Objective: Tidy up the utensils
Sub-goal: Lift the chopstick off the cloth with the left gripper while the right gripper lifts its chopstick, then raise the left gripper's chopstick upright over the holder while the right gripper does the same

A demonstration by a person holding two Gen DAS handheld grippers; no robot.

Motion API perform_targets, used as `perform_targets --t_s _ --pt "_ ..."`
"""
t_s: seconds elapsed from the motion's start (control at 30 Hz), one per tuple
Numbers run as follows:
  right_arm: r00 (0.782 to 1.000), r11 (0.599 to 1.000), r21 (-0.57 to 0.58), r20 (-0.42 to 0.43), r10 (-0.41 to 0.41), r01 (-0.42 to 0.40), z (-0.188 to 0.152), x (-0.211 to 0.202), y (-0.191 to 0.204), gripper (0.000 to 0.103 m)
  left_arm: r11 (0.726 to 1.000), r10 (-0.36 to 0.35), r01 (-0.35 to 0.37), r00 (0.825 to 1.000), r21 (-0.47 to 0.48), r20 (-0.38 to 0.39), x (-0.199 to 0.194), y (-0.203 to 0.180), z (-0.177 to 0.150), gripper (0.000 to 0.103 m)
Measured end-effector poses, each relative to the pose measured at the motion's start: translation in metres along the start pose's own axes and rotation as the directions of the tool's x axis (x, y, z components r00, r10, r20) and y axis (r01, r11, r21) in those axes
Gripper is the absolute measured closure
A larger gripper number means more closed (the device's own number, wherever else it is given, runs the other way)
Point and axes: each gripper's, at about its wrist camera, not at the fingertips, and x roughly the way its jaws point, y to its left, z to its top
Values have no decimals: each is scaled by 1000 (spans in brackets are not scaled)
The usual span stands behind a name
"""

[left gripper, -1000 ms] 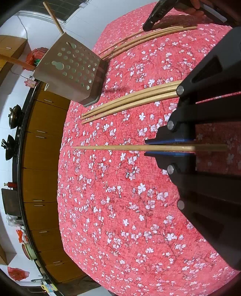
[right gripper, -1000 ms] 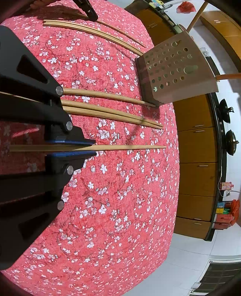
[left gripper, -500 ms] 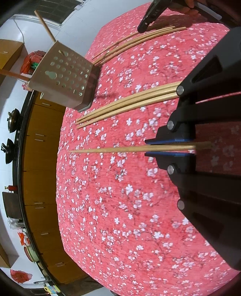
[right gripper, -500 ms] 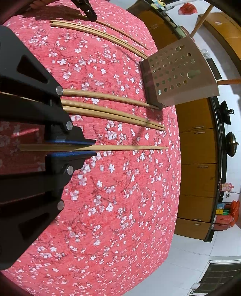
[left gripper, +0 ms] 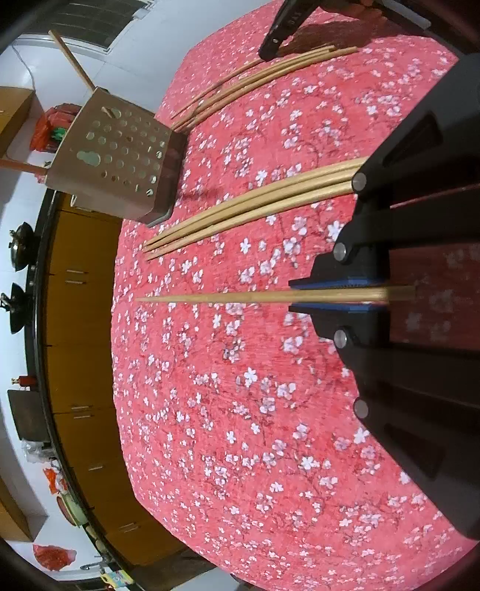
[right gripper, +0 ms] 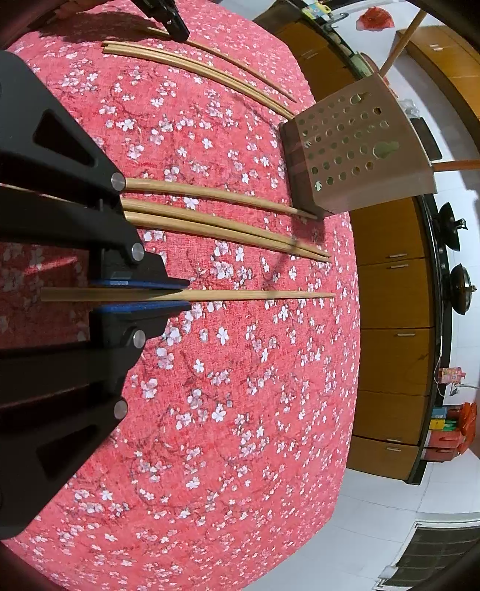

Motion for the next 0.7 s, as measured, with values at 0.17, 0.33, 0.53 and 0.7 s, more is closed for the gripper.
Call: perform_targets --t_s 0.17,0.33,0.53,0.7 --pt "997 1000 16 76 11 -12 12 -29 -6 96 1000 -10 9 998 16 60 -29 3 11 95" --pt "987 999 26 158 23 -27 26 -59 -9 96 999 -14 8 989 42 147 -63 0 29 95" --pt "971 999 26 238 34 -41 38 -83 -8 96 1000 -18 13 972 26 233 -92 -1 45 95" --pt "951 998 35 305 42 -55 45 -101 -7 96 999 -32 37 948 -8 316 -117 2 56 95"
